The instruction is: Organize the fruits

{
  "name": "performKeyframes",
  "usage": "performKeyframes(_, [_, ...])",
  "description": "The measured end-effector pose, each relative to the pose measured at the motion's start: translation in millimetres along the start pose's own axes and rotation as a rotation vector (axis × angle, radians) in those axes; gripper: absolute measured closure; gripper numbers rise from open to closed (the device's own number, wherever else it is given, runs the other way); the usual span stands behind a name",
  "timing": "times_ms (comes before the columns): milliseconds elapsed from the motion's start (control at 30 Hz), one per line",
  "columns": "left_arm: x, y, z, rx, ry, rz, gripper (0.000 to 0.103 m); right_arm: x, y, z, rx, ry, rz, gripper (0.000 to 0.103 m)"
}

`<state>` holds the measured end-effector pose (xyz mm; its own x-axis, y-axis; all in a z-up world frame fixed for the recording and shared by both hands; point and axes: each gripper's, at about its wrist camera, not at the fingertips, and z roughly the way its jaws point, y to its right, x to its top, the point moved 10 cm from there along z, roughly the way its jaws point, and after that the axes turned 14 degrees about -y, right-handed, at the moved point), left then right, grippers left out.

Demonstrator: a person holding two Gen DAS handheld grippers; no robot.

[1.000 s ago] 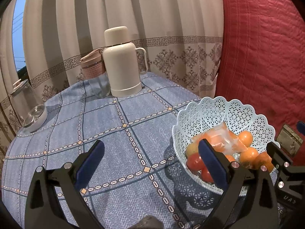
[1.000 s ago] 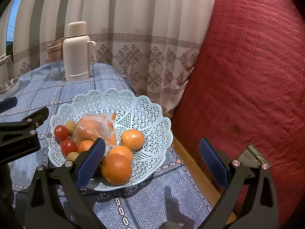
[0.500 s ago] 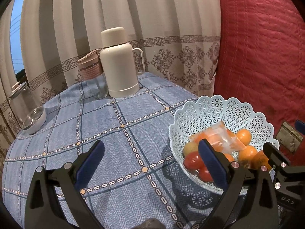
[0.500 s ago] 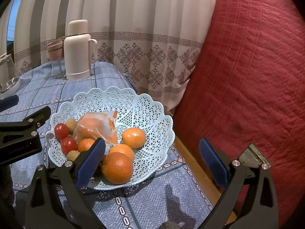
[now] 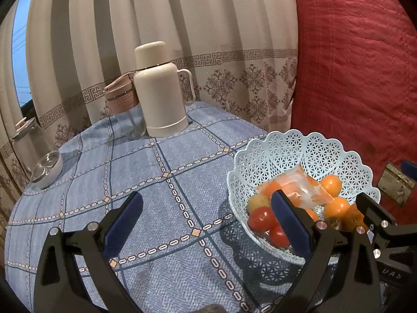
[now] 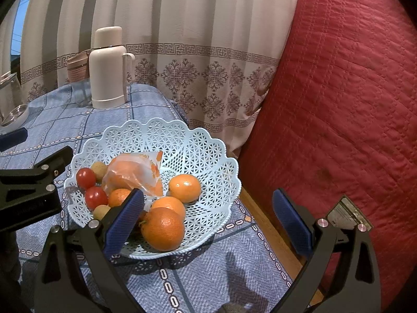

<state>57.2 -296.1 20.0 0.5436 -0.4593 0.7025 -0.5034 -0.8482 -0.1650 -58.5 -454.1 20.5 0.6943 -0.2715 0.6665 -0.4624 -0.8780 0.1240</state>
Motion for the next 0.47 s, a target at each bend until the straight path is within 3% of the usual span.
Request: performKeyframes(467, [-1.4, -5.5, 0.2, -0.013, -0.023, -0.017, 0.005, 0.2, -6.5, -5.0, 0.011, 0.004, 0.004, 0.003])
